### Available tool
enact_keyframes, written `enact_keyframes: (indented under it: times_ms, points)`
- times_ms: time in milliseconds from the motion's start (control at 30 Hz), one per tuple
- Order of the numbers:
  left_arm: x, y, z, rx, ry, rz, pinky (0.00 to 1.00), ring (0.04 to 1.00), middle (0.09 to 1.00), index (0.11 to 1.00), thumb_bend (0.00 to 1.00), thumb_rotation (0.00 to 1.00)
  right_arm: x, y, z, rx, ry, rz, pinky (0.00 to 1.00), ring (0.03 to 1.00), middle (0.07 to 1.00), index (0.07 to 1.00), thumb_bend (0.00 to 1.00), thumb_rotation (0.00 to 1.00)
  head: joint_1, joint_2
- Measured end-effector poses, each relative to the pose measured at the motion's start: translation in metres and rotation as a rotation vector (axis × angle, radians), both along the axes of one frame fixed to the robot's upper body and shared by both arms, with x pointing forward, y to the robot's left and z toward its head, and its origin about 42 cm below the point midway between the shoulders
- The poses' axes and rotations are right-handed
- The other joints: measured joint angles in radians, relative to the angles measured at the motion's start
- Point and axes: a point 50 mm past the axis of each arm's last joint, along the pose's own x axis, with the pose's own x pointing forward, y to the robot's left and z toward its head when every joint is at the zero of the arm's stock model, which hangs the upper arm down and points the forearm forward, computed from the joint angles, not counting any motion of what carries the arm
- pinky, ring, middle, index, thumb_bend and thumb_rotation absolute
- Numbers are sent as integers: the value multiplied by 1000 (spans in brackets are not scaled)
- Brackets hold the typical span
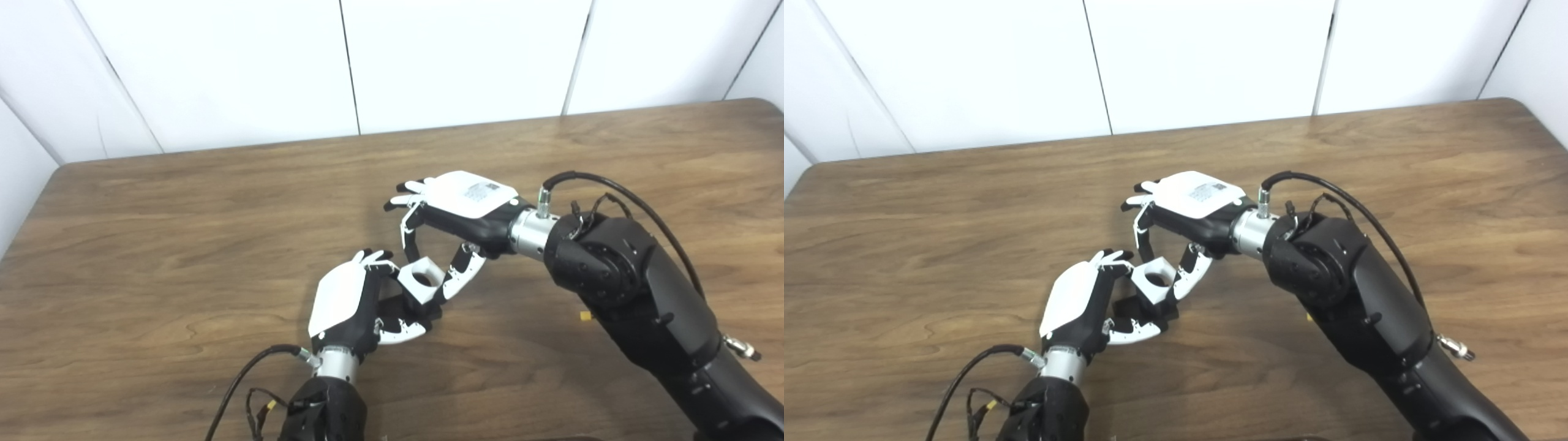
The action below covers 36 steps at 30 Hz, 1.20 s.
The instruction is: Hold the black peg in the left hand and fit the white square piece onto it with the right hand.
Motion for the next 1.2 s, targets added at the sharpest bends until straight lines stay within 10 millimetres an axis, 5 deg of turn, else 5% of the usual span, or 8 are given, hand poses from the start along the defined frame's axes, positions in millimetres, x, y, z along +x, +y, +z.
enact_keyframes:
  times_ms: [1200]
  points:
    - [4,-4,5,11,17,-21,937,974,886,491,516,73,-5,6,-7,-50,-18,17,1000,996,922,491,525,149,-23,29]
